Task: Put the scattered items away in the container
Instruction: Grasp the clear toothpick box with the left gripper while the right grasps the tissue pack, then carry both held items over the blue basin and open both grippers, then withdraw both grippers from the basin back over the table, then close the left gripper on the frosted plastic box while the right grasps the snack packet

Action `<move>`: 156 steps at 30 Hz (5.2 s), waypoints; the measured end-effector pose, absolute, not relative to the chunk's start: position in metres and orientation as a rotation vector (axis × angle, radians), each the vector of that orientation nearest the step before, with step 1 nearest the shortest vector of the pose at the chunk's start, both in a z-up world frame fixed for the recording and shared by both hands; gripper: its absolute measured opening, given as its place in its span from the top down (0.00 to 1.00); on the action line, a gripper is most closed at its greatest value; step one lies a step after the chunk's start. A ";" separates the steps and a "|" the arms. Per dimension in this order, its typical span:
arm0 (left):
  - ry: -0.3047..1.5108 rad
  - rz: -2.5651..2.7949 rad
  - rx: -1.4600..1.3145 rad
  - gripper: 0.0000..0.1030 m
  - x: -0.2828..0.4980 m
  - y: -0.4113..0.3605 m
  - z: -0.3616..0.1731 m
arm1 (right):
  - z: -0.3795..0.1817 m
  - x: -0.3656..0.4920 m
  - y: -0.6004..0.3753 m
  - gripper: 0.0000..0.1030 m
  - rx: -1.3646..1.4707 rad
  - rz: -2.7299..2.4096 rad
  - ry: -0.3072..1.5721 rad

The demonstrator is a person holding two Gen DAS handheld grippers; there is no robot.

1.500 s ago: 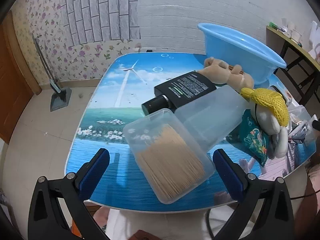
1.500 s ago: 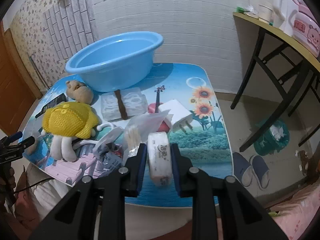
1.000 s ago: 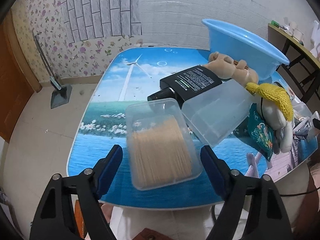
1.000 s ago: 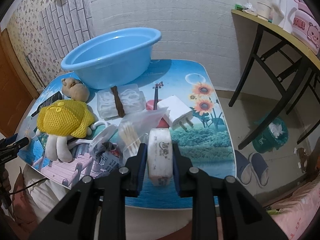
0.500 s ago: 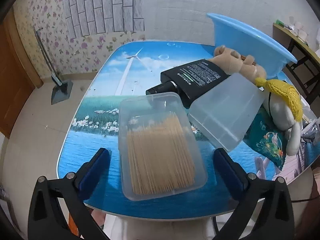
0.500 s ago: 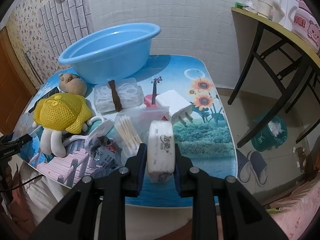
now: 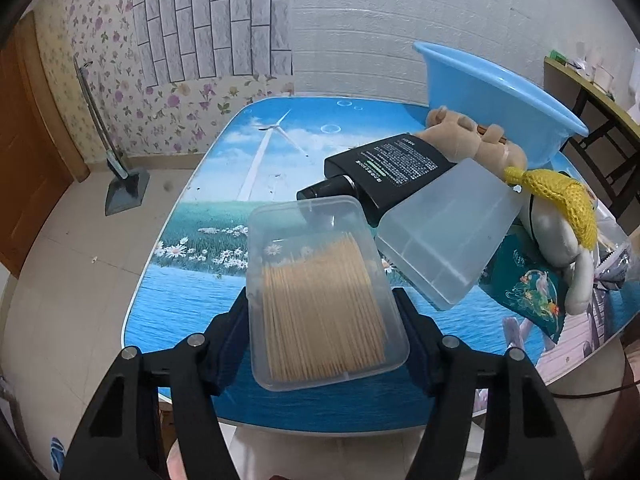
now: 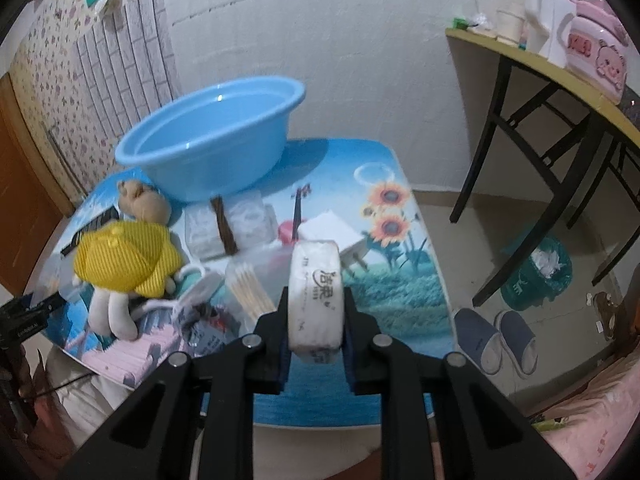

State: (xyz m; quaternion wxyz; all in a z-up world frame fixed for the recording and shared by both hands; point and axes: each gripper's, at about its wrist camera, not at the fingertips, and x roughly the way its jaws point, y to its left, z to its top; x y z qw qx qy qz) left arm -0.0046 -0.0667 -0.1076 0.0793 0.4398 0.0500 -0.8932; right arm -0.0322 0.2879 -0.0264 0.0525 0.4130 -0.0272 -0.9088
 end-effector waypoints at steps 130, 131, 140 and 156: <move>-0.084 -2.923 1.379 0.30 -0.021 0.040 -0.064 | -0.037 -0.048 0.206 0.77 1.288 -2.453 0.007; -0.083 -2.922 1.382 0.30 -0.021 0.040 -0.064 | -0.037 -0.049 0.207 0.77 1.290 -2.456 0.005; -0.094 -2.923 1.396 0.30 -0.023 0.043 -0.066 | -0.032 -0.048 0.214 0.77 1.271 -2.502 -0.006; -0.089 -2.895 1.377 0.30 -0.029 0.031 -0.064 | -0.037 -0.052 0.230 0.54 1.293 -2.524 -0.083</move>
